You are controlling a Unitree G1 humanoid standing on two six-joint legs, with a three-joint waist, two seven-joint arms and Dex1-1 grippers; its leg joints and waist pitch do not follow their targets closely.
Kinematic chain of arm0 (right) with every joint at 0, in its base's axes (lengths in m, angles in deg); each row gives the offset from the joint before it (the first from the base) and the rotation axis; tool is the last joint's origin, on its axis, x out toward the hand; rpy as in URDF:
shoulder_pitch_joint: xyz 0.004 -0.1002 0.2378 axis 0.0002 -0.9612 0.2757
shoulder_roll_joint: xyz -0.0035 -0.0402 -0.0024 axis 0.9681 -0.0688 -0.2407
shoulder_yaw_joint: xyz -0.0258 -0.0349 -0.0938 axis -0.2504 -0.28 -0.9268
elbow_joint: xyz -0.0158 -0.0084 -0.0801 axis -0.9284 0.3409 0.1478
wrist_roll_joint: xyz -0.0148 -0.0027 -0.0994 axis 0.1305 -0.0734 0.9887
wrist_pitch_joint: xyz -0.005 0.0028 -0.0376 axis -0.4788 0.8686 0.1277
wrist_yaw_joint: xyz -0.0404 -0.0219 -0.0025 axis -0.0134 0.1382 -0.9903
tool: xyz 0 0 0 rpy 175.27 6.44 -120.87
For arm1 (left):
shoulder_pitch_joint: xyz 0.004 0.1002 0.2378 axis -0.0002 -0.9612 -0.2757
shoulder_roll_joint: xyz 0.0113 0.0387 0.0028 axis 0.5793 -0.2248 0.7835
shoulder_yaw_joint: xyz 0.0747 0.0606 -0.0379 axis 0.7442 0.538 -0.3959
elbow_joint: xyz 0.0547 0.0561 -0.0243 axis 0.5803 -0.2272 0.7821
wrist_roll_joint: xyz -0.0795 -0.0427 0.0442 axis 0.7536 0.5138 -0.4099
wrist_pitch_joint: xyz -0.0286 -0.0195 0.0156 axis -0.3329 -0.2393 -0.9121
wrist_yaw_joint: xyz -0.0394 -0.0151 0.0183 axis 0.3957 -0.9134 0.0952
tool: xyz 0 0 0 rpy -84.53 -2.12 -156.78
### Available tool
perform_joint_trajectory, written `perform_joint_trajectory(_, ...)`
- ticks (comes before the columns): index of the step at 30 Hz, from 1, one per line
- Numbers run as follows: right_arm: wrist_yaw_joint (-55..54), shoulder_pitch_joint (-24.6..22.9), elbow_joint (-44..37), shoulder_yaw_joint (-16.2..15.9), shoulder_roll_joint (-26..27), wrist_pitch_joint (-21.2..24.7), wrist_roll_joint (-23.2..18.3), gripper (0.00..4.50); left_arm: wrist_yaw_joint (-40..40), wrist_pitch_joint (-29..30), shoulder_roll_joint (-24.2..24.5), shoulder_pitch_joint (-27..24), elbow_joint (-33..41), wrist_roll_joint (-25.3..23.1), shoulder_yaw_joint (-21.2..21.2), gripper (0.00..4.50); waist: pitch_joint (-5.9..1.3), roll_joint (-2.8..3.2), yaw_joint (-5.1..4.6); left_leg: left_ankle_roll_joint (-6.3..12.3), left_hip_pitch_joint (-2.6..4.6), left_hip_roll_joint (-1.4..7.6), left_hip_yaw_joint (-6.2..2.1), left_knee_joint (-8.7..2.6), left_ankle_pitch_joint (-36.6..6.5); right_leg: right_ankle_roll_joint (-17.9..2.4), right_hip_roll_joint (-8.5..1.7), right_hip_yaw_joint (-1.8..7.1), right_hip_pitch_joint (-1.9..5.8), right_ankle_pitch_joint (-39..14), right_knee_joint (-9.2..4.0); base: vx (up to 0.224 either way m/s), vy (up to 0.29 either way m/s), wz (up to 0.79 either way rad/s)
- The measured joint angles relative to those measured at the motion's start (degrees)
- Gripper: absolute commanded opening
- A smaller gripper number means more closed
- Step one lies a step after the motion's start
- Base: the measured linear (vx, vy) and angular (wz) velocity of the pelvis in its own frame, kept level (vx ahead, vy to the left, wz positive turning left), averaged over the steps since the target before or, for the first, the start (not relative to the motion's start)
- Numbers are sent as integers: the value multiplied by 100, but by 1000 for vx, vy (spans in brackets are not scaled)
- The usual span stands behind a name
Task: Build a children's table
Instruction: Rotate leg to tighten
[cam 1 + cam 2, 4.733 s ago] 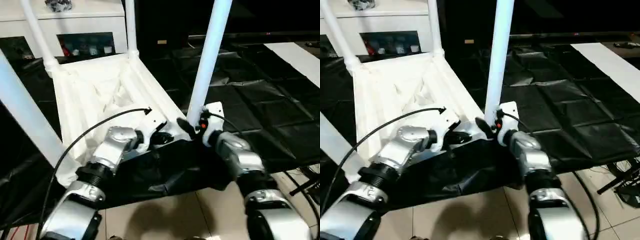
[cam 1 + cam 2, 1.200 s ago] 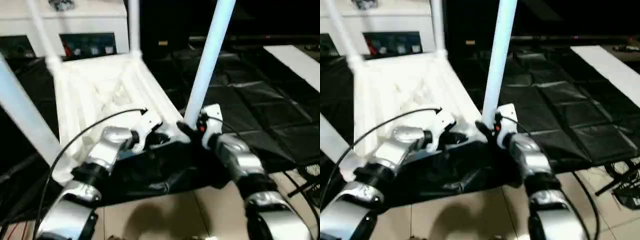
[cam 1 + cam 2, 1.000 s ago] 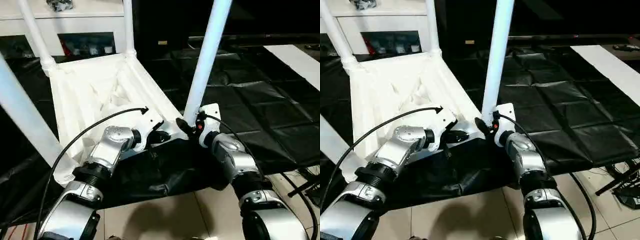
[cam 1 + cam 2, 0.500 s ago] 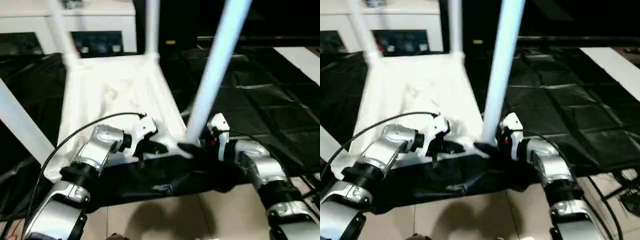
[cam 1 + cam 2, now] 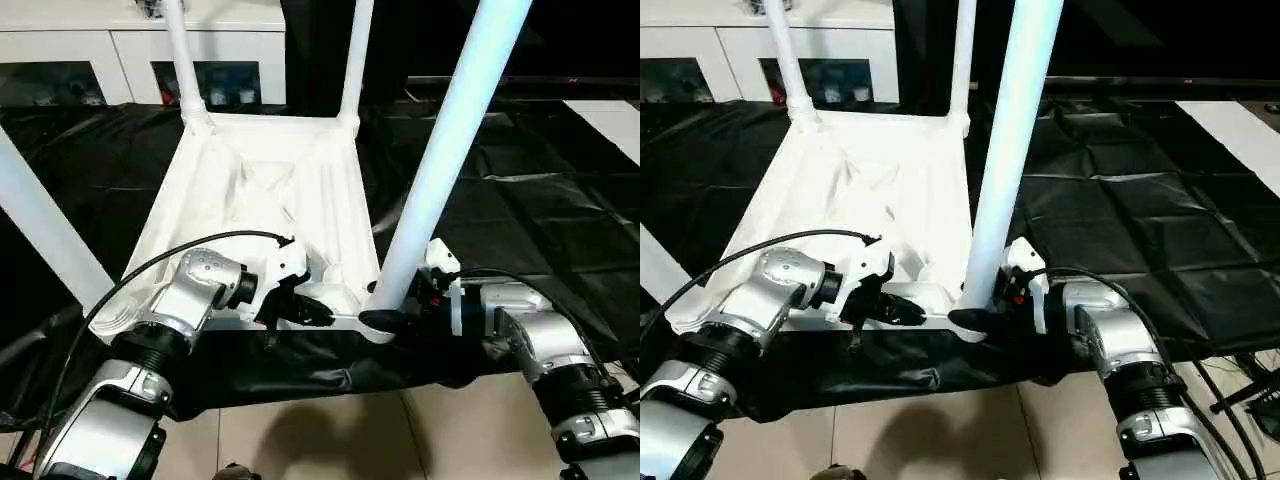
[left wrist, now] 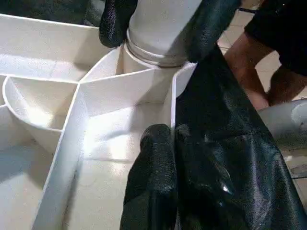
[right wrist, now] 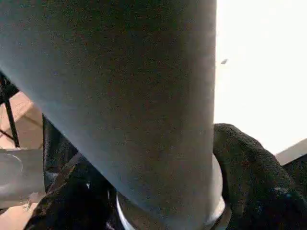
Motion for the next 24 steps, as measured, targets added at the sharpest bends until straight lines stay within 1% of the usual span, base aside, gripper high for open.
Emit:
perform_joint_trajectory(1, 0, 0, 0, 0, 1, 0, 2, 271, -2, -1, 0, 0, 0, 0, -1, 0, 0, 0, 0, 0, 0, 0, -1, 0, 0, 0, 0, 0, 0, 0, 0, 0, 0, 0)
perform_joint_trajectory(5, -213, -35, 3, 64, 112, -87, 36, 267, 108, -2, 5, 0, -9, -3, -29, 0, 0, 0, -17, 0, 3, 1, 0, 0, 0, 0, 0, -1, 0, 1, 5, 0, 0, 0)
perform_joint_trajectory(7, -791, -28, 130, 219, 387, -217, 99, 263, 446, -1, -18, 0, -91, -24, -139, 0, -1, 0, -51, -1, 10, 1, -3, 0, 0, -1, 1, -1, 0, 2, 12, 0, 0, 0)
perform_joint_trajectory(9, -1309, 14, 264, 367, 617, -264, 116, 259, 744, 5, -52, 6, -127, -66, -211, 0, -2, -2, -116, -2, 12, 1, -10, 0, 0, 0, 2, -1, -1, 2, 10, 0, 0, 0)
perform_joint_trajectory(10, -1614, 73, 378, 454, 729, -281, 123, 258, 936, 14, -111, 21, -171, -84, -243, 0, -3, -4, -178, -2, 13, -1, -13, 1, 1, 0, 2, 3, 0, 2, 9, 0, 0, 0)
perform_joint_trajectory(12, -2091, 169, 590, 599, 877, -349, 129, 257, 1244, 67, -246, 86, -260, -128, -258, 0, -5, -12, -244, -1, 13, -2, -14, 5, 1, -1, 1, 9, -1, 2, 6, 0, 0, 0)
perform_joint_trajectory(13, -2415, 252, 726, 691, 1001, -378, 138, 256, 1433, 131, -325, 98, -277, -151, -303, 0, -6, -14, -305, -2, 13, -3, -15, 9, 1, 0, 2, 10, -1, 2, 4, 0, 0, 0)
perform_joint_trajectory(14, -2678, 295, 822, 774, 1115, -428, 146, 256, 1578, 196, -387, 108, -278, -187, -340, 0, -6, -15, -338, -1, 14, -3, -15, 9, 1, -1, 2, 10, -1, 3, 4, 0, 0, 0)
perform_joint_trajectory(17, -3666, 563, 1232, 1061, 1503, -562, 168, 256, 2146, 434, -618, 132, -256, -291, -428, 0, -7, -15, -411, -2, 17, -2, -20, 10, 0, 7, 2, 5, -7, 0, 4, 0, 0, 0)
perform_joint_trajectory(20, -4057, 675, 1390, 1129, 1604, -655, 197, 256, 2397, 671, -742, 121, -142, -292, -453, 0, -8, -11, -437, -2, 16, -2, -20, 9, 0, 4, 2, 4, -8, 4, 4, 0, 0, 0)
perform_joint_trajectory(22, -4102, 687, 1442, 1141, 1637, -770, 242, 326, 2462, 752, -755, 72, -29, -292, -456, 0, -8, -11, -437, -2, 16, -2, -18, 8, 0, -14, 3, 3, -8, 16, 4, 0, 0, 0)
perform_joint_trajectory(24, -4075, 694, 1493, 1157, 1655, -841, 230, 326, 2469, 789, -755, 34, 55, -292, -453, 0, -8, -11, -442, -2, 15, -1, -18, 8, 0, -14, 3, 3, -8, 16, 4, 0, 0, 0)
